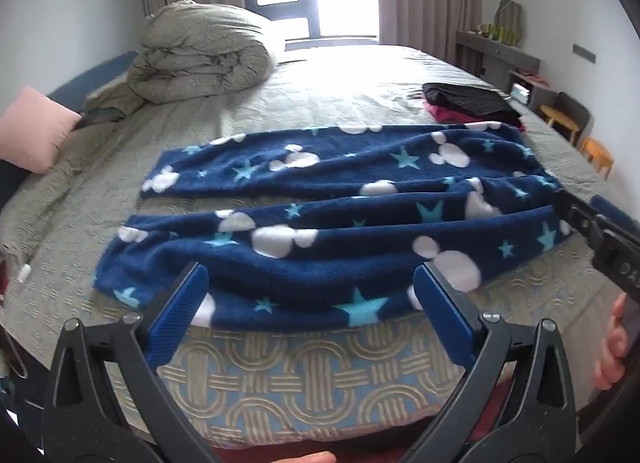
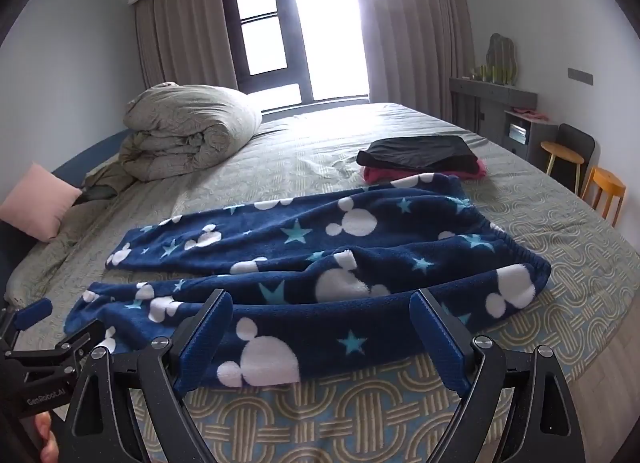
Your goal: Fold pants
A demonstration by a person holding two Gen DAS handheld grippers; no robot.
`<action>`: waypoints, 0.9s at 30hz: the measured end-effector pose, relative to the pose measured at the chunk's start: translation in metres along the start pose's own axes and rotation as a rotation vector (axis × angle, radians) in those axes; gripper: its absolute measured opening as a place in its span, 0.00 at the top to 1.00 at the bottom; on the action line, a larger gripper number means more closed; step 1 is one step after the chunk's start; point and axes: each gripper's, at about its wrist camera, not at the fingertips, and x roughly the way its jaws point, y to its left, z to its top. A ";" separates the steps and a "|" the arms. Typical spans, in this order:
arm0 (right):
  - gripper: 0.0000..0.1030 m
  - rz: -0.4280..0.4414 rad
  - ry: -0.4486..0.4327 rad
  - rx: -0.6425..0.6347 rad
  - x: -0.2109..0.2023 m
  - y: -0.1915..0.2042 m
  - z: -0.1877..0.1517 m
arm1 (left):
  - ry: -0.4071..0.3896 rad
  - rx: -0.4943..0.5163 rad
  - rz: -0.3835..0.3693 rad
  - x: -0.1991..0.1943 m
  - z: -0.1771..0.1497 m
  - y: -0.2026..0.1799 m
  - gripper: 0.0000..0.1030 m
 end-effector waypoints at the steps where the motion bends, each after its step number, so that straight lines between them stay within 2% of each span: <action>1: 0.11 0.001 -0.003 -0.003 -0.002 0.001 0.000 | -0.001 -0.008 -0.022 -0.003 -0.002 0.000 0.00; 3: 0.11 0.003 -0.009 -0.008 -0.004 0.002 0.000 | -0.021 -0.014 -0.031 -0.009 -0.004 -0.001 0.00; 7: 0.11 0.017 -0.027 -0.007 -0.017 0.005 0.001 | -0.049 0.003 0.015 -0.019 -0.010 -0.007 0.00; 12: 0.11 0.028 -0.043 0.007 -0.031 0.004 0.001 | -0.071 -0.032 0.052 -0.033 -0.021 0.000 0.00; 21: 0.11 0.078 -0.004 0.036 -0.047 0.002 -0.006 | -0.127 -0.065 0.090 -0.059 -0.036 0.005 0.00; 27: 0.11 0.050 0.002 0.053 -0.053 -0.005 -0.005 | -0.166 -0.030 0.094 -0.069 -0.037 -0.003 0.00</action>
